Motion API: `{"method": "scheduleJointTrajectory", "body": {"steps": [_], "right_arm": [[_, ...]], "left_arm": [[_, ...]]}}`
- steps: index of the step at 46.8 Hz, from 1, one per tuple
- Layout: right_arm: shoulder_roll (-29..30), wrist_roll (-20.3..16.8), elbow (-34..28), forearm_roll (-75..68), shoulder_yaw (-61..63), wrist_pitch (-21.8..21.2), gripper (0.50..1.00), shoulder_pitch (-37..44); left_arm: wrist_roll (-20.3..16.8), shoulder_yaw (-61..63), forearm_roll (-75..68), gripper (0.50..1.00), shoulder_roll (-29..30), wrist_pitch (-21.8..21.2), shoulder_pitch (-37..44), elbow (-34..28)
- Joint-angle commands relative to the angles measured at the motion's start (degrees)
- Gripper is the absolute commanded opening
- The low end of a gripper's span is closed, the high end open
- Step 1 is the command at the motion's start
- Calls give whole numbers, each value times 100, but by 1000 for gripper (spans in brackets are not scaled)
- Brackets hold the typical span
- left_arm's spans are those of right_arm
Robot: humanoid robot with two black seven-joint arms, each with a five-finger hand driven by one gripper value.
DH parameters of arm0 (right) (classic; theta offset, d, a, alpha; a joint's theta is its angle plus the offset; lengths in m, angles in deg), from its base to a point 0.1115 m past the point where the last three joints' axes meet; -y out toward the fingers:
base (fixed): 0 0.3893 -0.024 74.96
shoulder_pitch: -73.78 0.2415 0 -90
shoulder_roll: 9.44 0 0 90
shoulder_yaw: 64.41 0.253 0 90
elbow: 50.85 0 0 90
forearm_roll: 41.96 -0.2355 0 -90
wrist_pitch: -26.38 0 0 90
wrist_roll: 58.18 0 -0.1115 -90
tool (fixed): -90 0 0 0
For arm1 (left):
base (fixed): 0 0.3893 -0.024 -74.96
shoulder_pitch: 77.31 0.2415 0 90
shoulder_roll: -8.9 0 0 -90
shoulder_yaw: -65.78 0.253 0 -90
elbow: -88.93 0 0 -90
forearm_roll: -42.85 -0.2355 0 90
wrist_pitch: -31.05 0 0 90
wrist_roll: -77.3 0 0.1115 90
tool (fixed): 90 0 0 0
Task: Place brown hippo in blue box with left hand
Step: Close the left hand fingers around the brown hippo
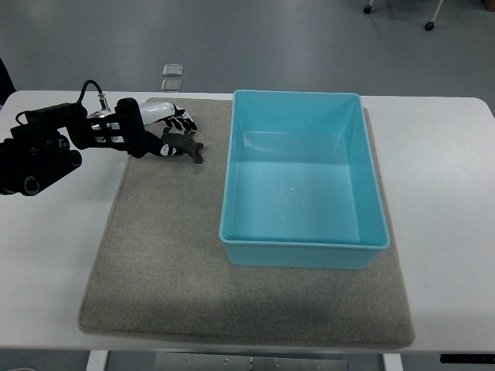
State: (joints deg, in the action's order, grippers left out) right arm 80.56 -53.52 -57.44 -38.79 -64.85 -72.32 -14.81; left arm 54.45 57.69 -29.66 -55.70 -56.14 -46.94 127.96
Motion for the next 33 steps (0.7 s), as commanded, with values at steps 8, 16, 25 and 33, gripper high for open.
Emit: {"method": "scheduleJointTrajectory", "body": {"steps": [8,16,25,33], "right_arm": [[0,0,0,0,0,0,936,0],[0,0,0,0,0,0,936,0],[0,0,0,0,0,0,936,9],[0,0,0,0,0,0,936,0]], "left_arm": [[0,1,-9,692,9,9,-5,17],[0,9,-9,621,9,10,-5,17],[0,9,-79,500,26,10,-31,0],[9,9,-167,500,26,10,-49,0]]}}
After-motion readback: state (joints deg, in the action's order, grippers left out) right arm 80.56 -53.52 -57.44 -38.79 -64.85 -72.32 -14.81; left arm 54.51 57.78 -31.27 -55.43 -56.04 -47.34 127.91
